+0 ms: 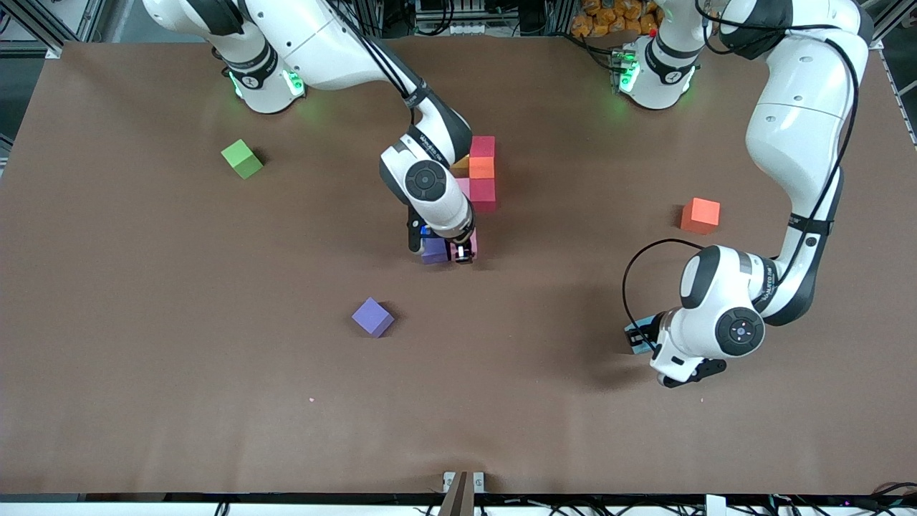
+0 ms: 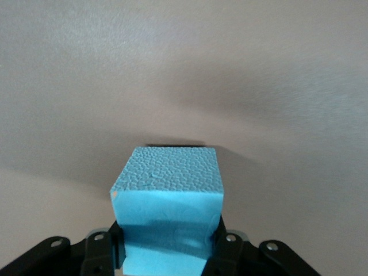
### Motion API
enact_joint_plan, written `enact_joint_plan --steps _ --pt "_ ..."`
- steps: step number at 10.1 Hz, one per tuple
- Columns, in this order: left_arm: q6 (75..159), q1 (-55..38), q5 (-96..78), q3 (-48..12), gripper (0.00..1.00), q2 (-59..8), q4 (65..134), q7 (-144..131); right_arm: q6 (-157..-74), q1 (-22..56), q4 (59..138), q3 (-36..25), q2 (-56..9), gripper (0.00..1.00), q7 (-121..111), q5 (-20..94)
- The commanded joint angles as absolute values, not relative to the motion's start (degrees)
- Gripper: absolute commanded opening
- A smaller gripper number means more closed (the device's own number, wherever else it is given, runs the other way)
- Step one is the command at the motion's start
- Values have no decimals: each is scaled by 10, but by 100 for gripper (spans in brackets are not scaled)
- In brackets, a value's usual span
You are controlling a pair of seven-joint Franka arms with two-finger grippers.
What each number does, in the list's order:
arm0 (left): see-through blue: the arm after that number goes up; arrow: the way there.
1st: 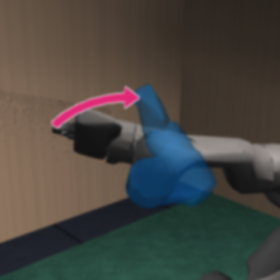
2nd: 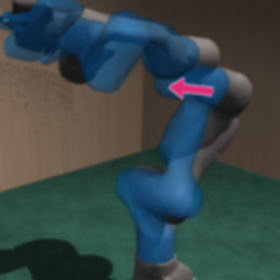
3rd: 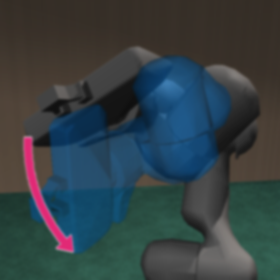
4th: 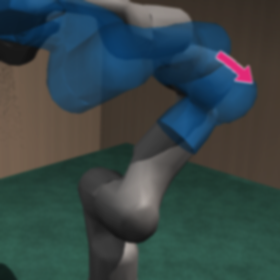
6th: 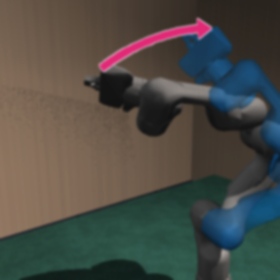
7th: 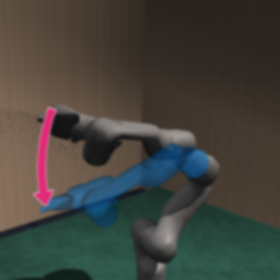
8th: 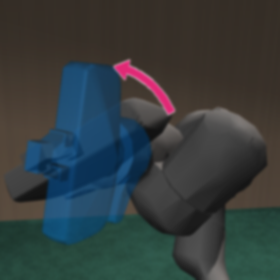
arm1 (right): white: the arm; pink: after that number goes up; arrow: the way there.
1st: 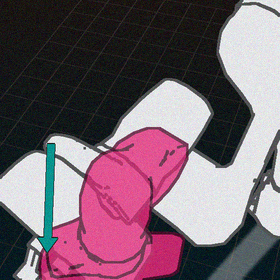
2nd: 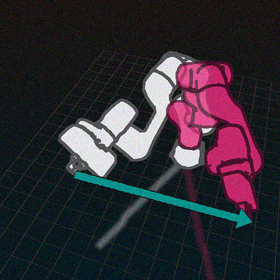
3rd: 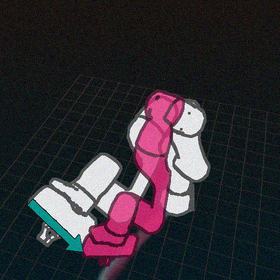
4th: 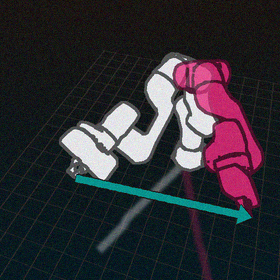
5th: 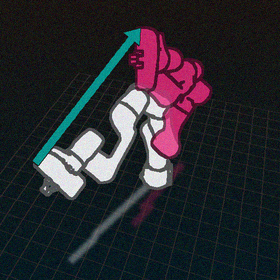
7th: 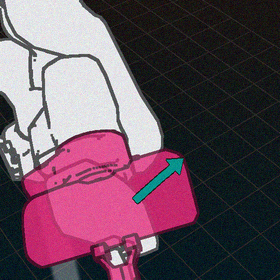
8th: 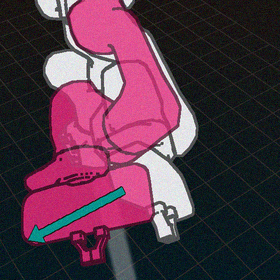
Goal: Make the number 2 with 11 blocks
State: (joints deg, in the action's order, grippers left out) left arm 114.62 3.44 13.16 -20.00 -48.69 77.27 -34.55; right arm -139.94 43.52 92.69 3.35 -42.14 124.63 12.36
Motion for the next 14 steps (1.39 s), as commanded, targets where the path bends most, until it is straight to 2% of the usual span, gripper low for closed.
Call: enact_joint_plan --steps 1,9,10,11,12,14 --pt "1139 23 136 -203 49 -460 779 -386 -1405 437 949 26 -414 17 1263 105" --pt "1134 4 144 -256 49 -434 779 -596 -1397 434 949 26 -413 17 1261 90" --pt "1134 1 140 -257 49 -423 780 -606 -1397 433 949 26 -413 25 1262 90" --pt "1131 -5 136 -258 49 -418 779 -624 -1397 434 949 26 -413 70 1263 89" --pt "1128 -13 137 -266 49 -413 779 -661 -1396 436 948 26 -413 100 1263 89" --pt "1128 -22 139 -272 49 -414 780 -753 -1385 439 947 26 -410 100 1264 79"
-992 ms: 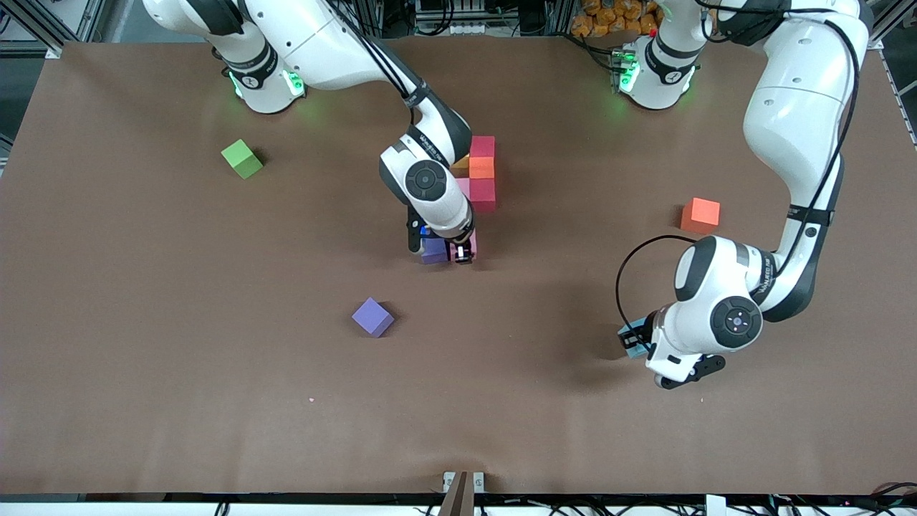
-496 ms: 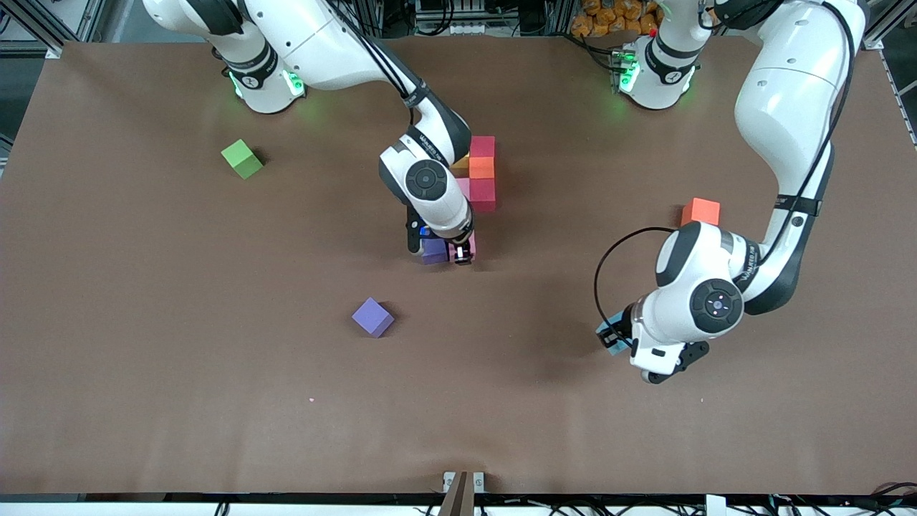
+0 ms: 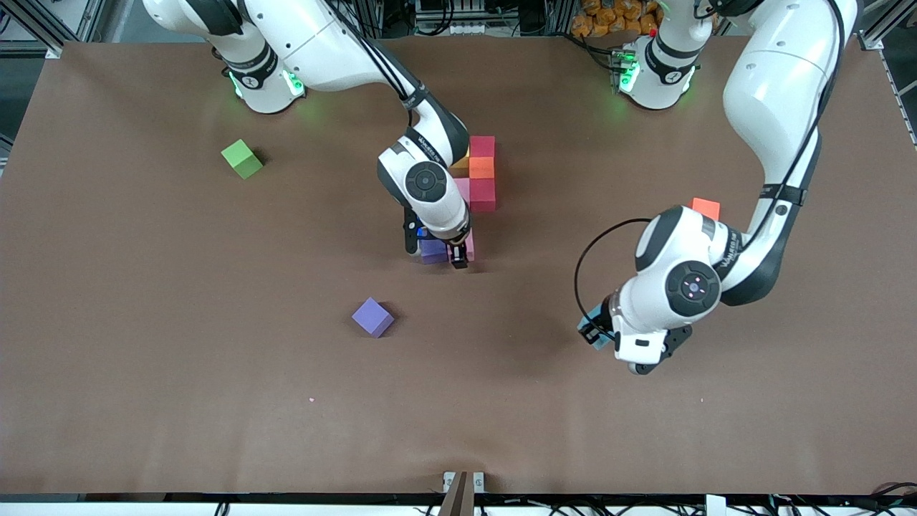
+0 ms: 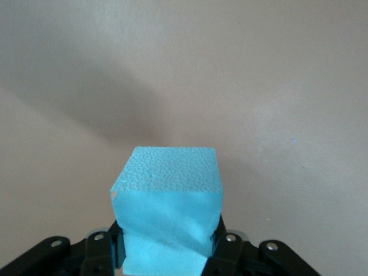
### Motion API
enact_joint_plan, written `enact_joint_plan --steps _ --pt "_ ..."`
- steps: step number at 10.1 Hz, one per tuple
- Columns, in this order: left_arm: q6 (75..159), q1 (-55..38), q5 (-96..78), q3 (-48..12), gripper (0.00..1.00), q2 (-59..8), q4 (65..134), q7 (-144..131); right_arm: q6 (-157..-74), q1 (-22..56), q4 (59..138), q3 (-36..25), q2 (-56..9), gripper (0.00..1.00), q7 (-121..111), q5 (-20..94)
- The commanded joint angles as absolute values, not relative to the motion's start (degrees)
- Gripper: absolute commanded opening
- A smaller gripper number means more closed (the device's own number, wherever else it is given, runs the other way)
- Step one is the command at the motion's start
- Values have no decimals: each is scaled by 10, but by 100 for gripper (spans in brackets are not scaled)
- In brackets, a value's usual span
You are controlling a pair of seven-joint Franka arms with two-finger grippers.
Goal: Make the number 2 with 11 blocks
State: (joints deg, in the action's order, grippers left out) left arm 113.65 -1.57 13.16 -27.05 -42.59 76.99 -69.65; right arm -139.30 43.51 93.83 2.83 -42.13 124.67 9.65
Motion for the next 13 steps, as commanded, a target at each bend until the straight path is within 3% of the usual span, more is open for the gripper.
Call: enact_joint_plan --steps 1,11,13 --pt "1129 -28 139 -272 49 -415 780 -794 -1380 438 947 26 -406 100 1265 79" --pt "1158 -100 136 -279 48 -424 805 -1217 -1340 433 940 27 -371 100 1261 79" --pt "1194 -101 137 -279 48 -422 840 -1272 -1323 419 940 27 -357 100 1245 79"
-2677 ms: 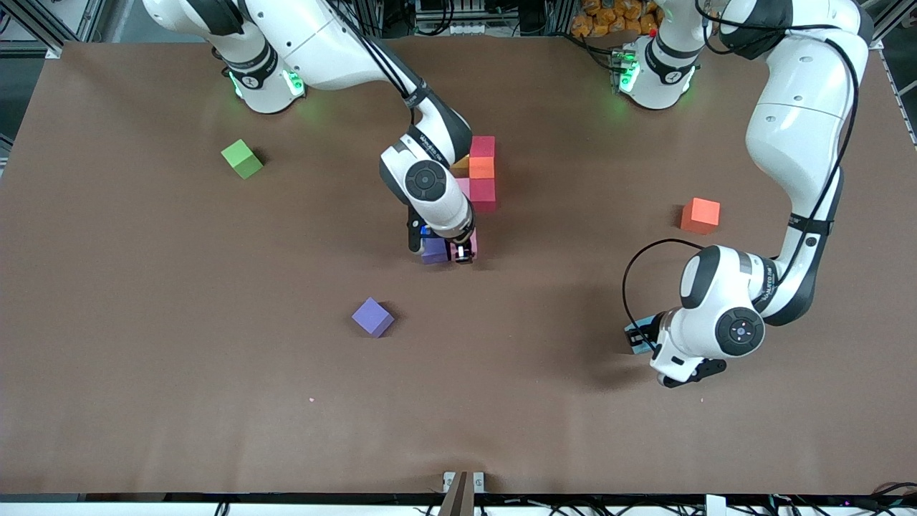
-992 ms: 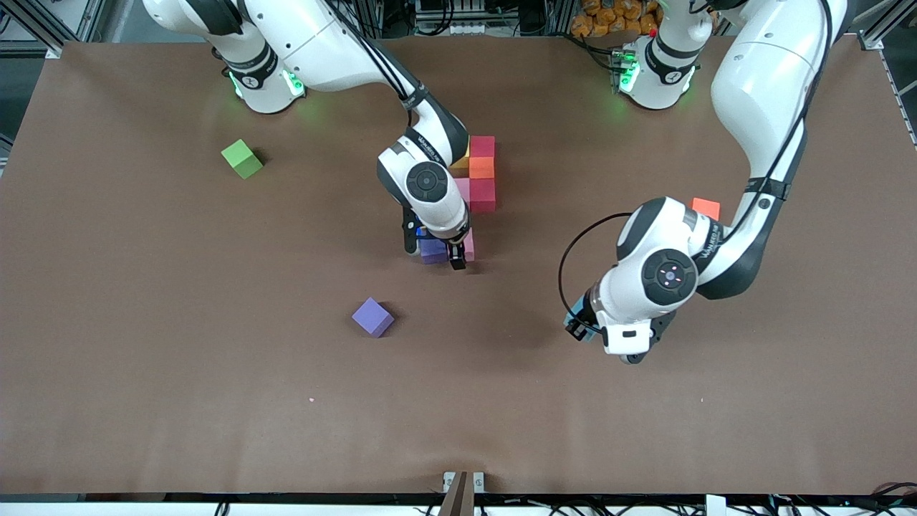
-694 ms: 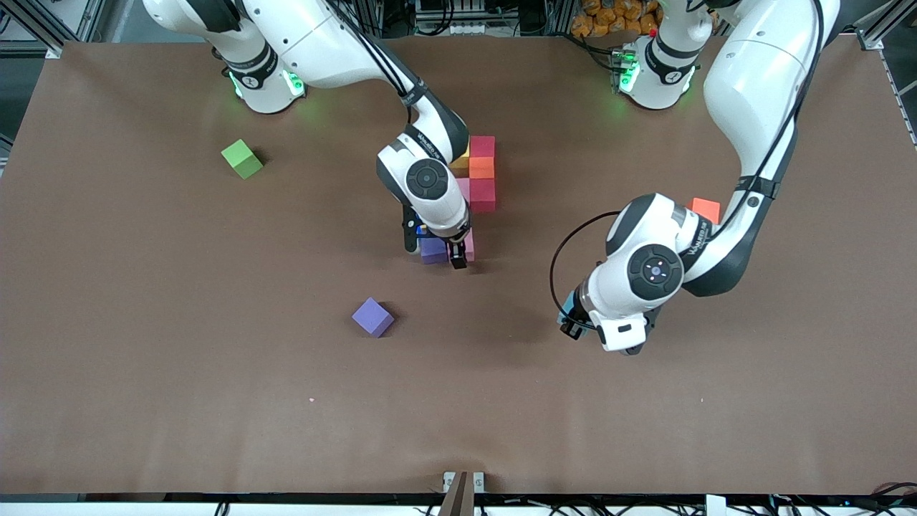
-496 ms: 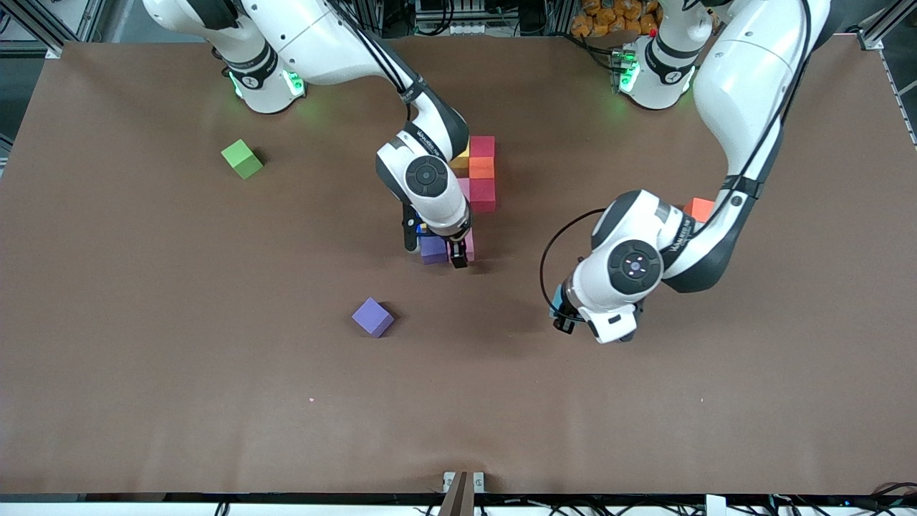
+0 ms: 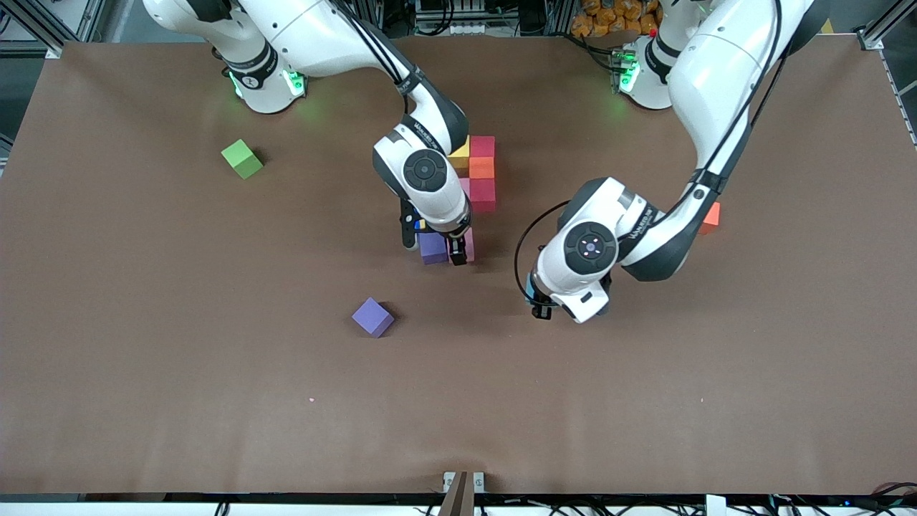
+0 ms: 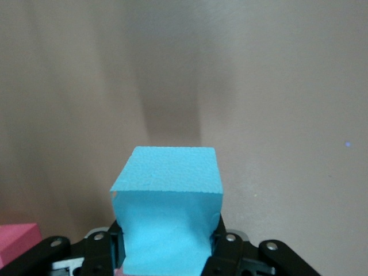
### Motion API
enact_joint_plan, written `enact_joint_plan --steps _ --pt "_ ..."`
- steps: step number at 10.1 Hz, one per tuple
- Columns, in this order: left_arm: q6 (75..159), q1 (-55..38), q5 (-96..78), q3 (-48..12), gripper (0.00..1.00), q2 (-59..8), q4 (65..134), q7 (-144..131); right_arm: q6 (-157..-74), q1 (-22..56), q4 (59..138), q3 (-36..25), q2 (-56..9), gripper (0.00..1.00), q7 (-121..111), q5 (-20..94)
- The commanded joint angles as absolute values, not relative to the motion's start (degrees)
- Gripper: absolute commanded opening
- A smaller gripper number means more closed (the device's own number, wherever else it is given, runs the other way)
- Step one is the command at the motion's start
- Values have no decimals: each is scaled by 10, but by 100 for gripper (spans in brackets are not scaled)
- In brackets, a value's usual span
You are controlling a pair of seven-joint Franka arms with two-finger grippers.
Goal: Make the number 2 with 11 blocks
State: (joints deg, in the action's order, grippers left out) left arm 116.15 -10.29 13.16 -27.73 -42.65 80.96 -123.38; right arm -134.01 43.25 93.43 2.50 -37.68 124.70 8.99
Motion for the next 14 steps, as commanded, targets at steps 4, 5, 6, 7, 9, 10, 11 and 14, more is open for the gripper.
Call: enact_joint_plan --steps 4,5,6,7,9,10,11,14 --pt "1254 -123 143 -279 48 -420 882 -1345 -1239 339 940 27 -312 100 1085 80" --pt "1265 -127 145 -279 48 -420 891 -1369 -1224 306 938 27 -302 100 1031 81" --pt "1273 -140 146 -279 48 -420 896 -1379 -1206 269 930 28 -294 100 978 83" --pt "1280 -144 146 -279 48 -421 903 -1393 -1165 233 919 28 -281 100 910 83" --pt "1286 -147 146 -279 48 -422 916 -1408 -1099 146 905 28 -258 100 768 83" --pt "1287 -158 146 -278 48 -422 923 -1415 -1073 108 906 28 -244 100 706 83" --pt "1287 -162 146 -277 48 -423 928 -1420 -1044 75 908 28 -233 100 636 83" --pt "1297 -168 152 -278 46 -423 936 -1423 -1013 37 971 26 -163 100 424 72"
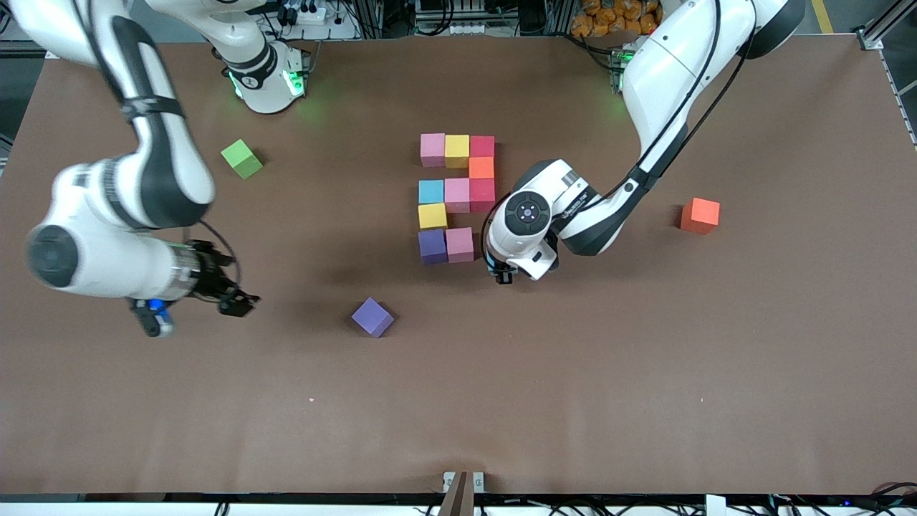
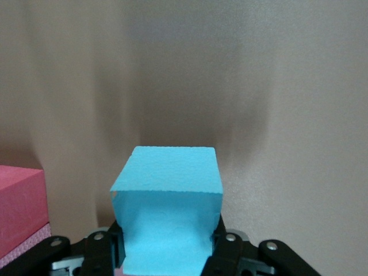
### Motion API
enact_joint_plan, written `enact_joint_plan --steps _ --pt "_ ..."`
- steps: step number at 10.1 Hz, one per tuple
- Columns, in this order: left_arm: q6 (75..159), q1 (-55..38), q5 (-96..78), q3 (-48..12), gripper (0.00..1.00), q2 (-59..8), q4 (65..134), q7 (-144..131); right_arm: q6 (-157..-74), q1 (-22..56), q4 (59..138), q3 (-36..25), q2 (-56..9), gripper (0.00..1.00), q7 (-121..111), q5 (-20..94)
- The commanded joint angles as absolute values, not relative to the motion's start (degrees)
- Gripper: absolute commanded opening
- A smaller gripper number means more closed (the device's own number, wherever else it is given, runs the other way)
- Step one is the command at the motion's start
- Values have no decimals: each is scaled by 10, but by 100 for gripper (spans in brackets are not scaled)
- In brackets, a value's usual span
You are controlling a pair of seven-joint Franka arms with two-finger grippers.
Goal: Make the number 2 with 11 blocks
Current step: 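Lower the cyan cube beside pink with the left gripper while the right gripper withdraws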
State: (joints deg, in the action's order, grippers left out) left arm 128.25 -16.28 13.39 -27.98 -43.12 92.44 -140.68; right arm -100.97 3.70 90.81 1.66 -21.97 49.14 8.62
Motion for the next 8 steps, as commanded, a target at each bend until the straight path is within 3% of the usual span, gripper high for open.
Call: enact_joint_plan --steps 1,6,8 --pt "1308 -177 174 -278 45 -424 944 -1424 -1013 37 999 27 -133 100 357 56" --pt "1387 -170 187 -279 43 -403 1006 -1435 -1027 27 1145 27 -17 100 86 31" --pt "1391 -171 187 -279 43 -401 1009 -1436 -1045 32 1107 32 -4 100 76 -31"
